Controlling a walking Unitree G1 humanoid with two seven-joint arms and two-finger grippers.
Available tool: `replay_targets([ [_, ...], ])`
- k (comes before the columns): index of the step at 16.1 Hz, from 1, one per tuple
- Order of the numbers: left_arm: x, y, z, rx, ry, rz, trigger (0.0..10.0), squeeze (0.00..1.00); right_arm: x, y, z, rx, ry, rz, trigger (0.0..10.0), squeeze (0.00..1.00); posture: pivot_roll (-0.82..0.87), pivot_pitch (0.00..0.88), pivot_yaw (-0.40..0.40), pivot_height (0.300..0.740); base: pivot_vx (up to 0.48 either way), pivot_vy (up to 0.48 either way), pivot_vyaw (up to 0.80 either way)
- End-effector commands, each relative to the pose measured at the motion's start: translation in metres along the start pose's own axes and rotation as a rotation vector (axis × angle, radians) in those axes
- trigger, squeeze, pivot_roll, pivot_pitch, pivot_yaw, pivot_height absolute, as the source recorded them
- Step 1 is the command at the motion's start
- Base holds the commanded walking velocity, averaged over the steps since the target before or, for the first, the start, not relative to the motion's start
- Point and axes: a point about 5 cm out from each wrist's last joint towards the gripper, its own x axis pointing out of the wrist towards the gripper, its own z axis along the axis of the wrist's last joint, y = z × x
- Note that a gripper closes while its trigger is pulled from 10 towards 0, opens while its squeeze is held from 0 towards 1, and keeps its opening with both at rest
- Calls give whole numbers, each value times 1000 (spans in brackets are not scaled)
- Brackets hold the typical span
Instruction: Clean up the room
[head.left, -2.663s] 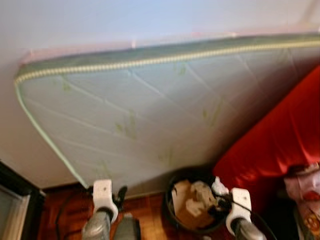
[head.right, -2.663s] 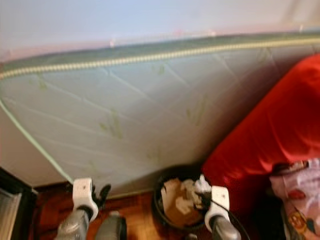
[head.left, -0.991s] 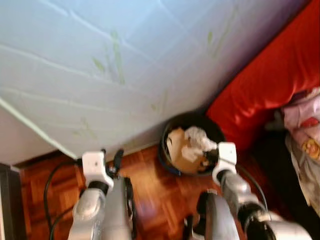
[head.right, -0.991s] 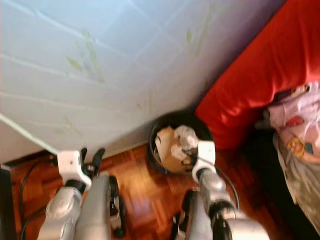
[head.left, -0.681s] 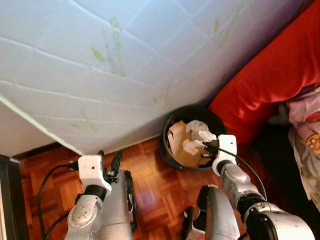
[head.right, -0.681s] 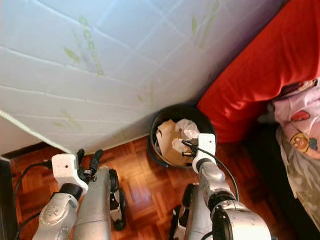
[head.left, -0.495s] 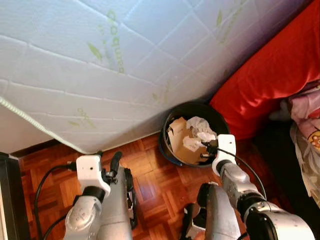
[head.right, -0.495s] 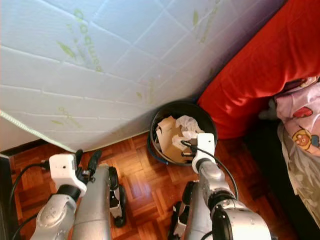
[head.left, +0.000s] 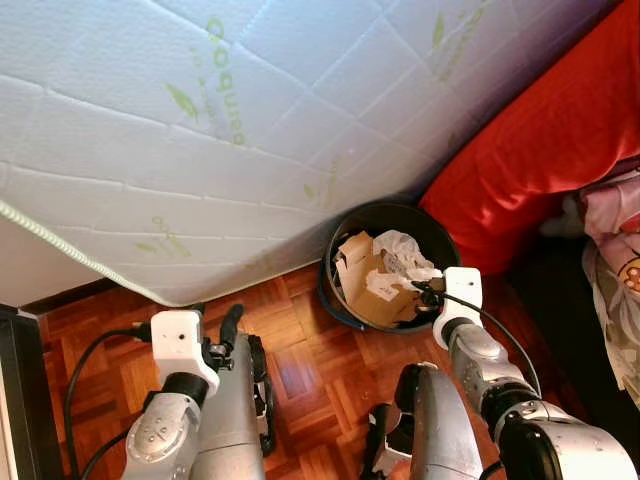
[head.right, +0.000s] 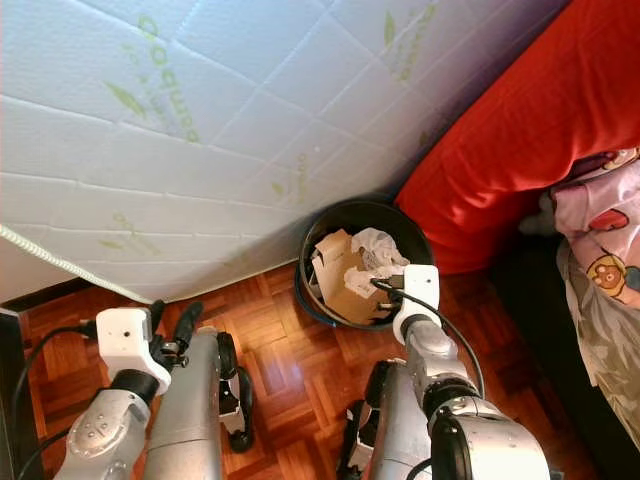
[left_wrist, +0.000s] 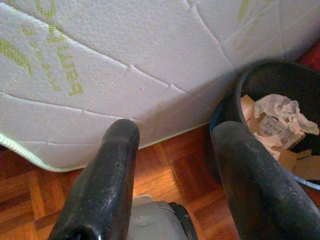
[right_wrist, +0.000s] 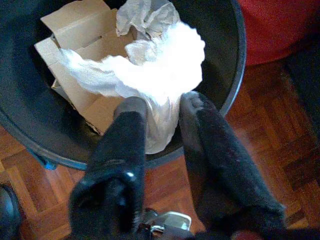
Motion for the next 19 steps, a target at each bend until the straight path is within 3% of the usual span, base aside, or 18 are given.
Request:
replay_targets([
  [1, -6, -1, -6, -8, 40, -1, 10000, 0, -4, -6, -19, 13, 69, -19, 10000, 1000, 299, 488, -98, 597, 0, 0, 0],
  [6, -6, -2, -2, -6, 46, -4, 10000, 0, -4, -1, -23, -6, 96, 13, 10000, 1000, 304, 487, -96, 597, 0, 0, 0],
  [7, -5, -3, -3, -7, 50, -6, 10000, 0, -4, 0, -22, -12, 96, 23, 10000, 906, 297, 482, -95, 597, 0, 0, 0],
  [8, -3, -2, -4, -7, 54, -6, 10000, 0, -4, -1, -21, -13, 85, 23, 10000, 0, 292, 476, -95, 597, 0, 0, 0],
  [13, 9, 9, -21, -1, 98, 23, 10000, 0, -6, -11, -16, 92, -19, 14, 10000, 0, 222, 371, -78, 612, 0, 0, 0],
  [19, 45, 27, -51, -9, 204, 36, 10000, 0, -24, -27, -63, 196, 32, -41, 10000, 0, 185, 157, -38, 687, 0, 0, 0],
])
